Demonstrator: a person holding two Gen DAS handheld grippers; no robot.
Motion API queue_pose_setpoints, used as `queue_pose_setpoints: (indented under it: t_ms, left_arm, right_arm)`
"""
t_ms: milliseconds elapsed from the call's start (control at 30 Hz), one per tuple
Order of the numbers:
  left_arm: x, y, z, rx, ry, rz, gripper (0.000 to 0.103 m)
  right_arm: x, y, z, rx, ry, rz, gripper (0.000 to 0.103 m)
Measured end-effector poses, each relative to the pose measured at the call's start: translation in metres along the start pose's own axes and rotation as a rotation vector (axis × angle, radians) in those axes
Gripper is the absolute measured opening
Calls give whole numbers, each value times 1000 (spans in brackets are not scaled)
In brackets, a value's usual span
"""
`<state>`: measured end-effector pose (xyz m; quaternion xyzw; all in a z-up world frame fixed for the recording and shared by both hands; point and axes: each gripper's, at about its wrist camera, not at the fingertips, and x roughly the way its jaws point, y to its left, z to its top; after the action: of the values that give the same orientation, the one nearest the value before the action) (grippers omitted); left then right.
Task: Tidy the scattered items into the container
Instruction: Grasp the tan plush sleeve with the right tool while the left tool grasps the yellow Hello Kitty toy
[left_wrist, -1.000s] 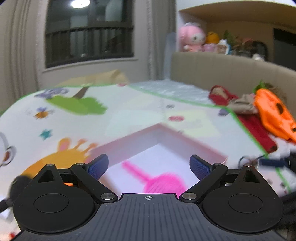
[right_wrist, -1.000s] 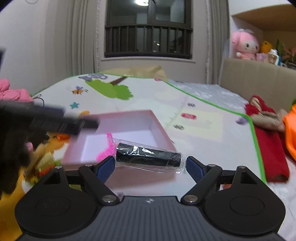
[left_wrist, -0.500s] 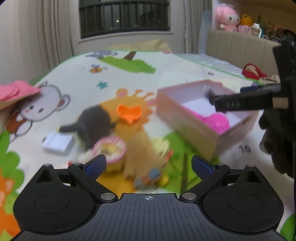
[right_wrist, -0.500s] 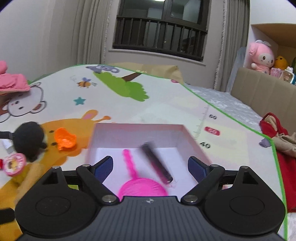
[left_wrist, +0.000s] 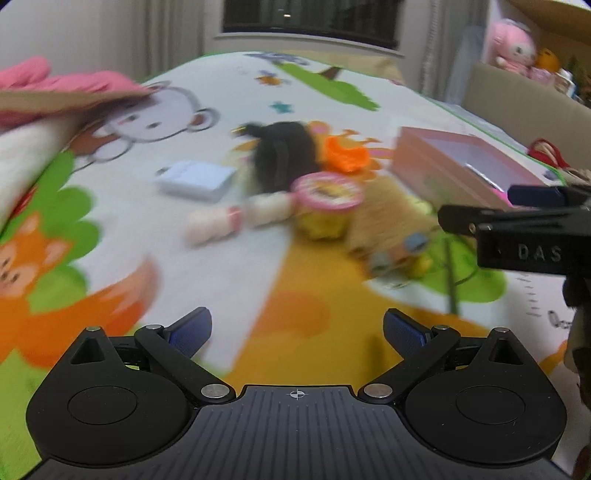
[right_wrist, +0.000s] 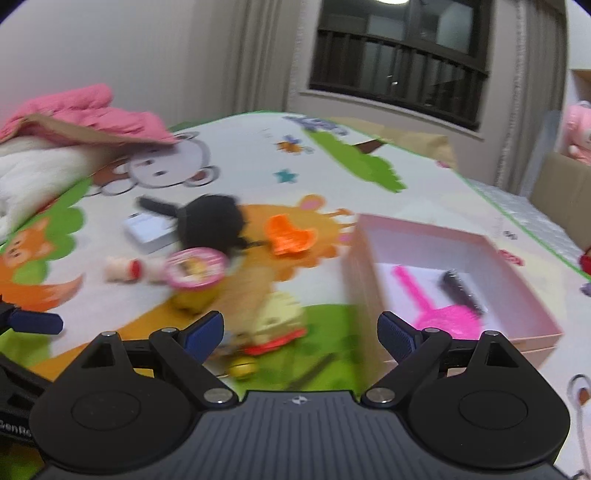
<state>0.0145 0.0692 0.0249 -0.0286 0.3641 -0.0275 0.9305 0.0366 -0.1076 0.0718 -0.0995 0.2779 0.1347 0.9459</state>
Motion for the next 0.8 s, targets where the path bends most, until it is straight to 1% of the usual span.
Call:
queue_pose_setpoints:
  t_ms: [67,133,233,267,300,333,400,467,533,600,667,800]
  left_arm:
    - [-6,13,-8,-21,-6,15,102]
    - [-13,23,-14,-33,-16,24,102]
    - [-22,34,-20,-48,-30,20,102]
    - [-25,36,-22,-53,-33,17,102]
    - [-27,38,-23,-57,-37,13,102]
    - [-29,40,-24,-60,-41,9,102]
    - [-31,42,-27,-64,-47,2,102]
    - [-31,42,-27,-70,-50,-3,102]
    - [-30,41,-27,-73,-53,-1,102]
    - [-30,41,-28,-77,-54,-5,102]
    - [-32,40,-28,-78,-57,-15,102]
    - [-32,34,-27,-70,-57,-37,102]
  right_arm:
    - [8,14,-1,2,22,26,88]
    - [17,25,0,1,43,42,81]
    - [29,39,2,-15,44,4,81]
    - [34,42,3,-21,43,-13,78]
    - [38,45,5,-26,48,-28,64]
    - [42,46,6,-29,61,-35,47]
    - [44,46,7,-18,79,-34,39]
    - [40,46,5,-23,80,-25,37]
    - [34,43,2,-26,84,-18,23]
    - [26,37,-2,-6,98,7,16]
    - [13,31,-7,16,108,34,13]
    - [-21,13,-25,74,137,101,12]
